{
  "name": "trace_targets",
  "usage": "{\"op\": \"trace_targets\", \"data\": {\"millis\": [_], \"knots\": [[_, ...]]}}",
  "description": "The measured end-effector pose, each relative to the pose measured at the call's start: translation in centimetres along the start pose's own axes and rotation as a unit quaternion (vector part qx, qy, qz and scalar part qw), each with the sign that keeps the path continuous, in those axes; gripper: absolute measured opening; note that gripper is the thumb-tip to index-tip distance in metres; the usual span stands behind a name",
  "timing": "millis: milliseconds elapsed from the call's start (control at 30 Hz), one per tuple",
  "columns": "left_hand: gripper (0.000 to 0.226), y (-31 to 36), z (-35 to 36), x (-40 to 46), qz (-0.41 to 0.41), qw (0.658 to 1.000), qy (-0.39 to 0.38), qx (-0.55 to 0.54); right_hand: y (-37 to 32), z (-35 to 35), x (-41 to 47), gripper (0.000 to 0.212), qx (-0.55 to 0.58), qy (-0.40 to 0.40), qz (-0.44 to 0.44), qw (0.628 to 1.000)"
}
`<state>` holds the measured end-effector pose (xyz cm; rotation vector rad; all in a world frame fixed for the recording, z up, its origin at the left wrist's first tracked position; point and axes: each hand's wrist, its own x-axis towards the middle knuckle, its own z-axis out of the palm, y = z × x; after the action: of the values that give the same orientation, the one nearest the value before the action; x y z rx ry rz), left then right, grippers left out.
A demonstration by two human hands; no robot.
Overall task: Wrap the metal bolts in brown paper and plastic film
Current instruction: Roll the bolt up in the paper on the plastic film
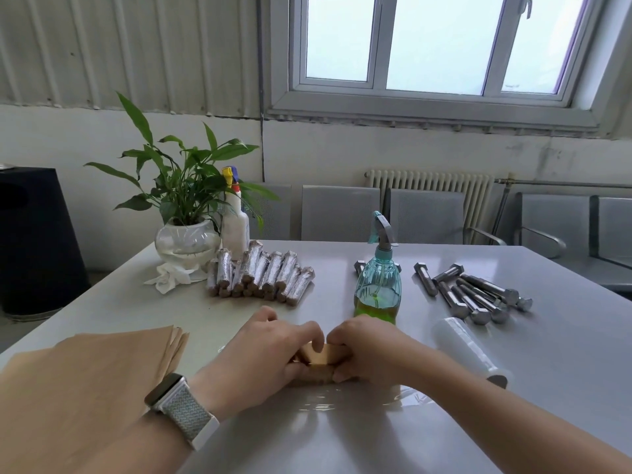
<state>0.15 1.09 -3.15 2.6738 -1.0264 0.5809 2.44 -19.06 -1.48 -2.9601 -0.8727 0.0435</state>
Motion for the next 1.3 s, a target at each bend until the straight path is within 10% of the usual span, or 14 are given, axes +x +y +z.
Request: {"op": "trace_targets", "data": {"millis": [233, 433, 567, 1000, 1300], "knots": [[0.023, -0.4, 0.3, 0.5, -0.022, 0.999, -0.038, 0.032, -0.4, 1.4, -1.1, 0.012, -0.029, 0.072, 0.010, 0.997], [0.060, 0.1, -0.9, 3.2, -0.143, 0.975, -0.169, -0.029, -1.0, 3.0, -2.2, 0.023, -0.050, 0.130, 0.005, 0.990], [0.034, 0.1, -1.2, 5.0, -0.147, 0.964, -0.219, 0.020, -1.7, 3.3, -3.3, 0.018, -0.082, 0.172, -0.013, 0.982], [0.012, -0.4, -0.5, 1.1, -0.116, 0.985, -0.113, -0.054, -1.4, 5.2, -4.7, 0.026, -0.114, 0.280, -0.024, 0.953], [0.008, -0.4, 0.6, -0.7, -0.074, 0.995, -0.036, -0.062, 2.4, 3.4, -7.8, 0.016, -0.058, 0.180, -0.108, 0.976]]}}
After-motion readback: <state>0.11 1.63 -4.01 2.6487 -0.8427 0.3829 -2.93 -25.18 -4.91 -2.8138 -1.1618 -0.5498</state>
